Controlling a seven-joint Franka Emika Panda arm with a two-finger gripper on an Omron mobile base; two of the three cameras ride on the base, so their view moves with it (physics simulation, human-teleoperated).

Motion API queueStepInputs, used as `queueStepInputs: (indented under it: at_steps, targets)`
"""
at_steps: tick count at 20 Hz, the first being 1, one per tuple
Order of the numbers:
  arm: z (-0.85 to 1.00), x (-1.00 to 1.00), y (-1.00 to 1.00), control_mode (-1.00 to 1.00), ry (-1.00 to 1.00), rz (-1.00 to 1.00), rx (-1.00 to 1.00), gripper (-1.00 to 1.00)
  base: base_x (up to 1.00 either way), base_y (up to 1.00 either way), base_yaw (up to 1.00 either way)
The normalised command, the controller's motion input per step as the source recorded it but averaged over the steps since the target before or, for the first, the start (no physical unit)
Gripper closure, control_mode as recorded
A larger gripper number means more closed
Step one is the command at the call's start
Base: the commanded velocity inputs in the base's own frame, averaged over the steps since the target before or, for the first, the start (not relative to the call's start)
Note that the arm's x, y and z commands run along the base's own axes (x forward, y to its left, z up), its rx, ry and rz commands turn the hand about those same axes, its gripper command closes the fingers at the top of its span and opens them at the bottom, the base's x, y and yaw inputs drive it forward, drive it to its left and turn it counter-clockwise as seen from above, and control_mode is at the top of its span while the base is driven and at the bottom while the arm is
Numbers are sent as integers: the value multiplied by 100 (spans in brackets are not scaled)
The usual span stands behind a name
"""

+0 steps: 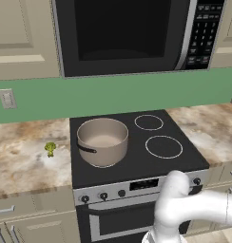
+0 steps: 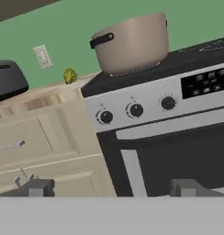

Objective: Turn on the burner for the pot on the stove. Wait thirty seconds for the pot to heat up. Then add the broccoli to the pot.

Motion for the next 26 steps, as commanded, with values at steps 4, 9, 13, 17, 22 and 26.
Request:
queueStepInputs:
  at_steps: [4,9,13,17,22,26]
  targets:
    - [30,-39,21,-100,-45,0,-16,-100,0,0,0]
    - [41,-35,13,-100,-40,0,-13,-100,0,0,0]
    - [20,-18,0,-100,-23,0,-2,-100,0,0,0]
    - [0,1,-3,-100,0,0,0,-100,0,0,0]
    - [0,7,-12,-100,0,0,1,-100,0,0,0]
    - [0,33,-5,-100,8,1,1,-100,0,0,0]
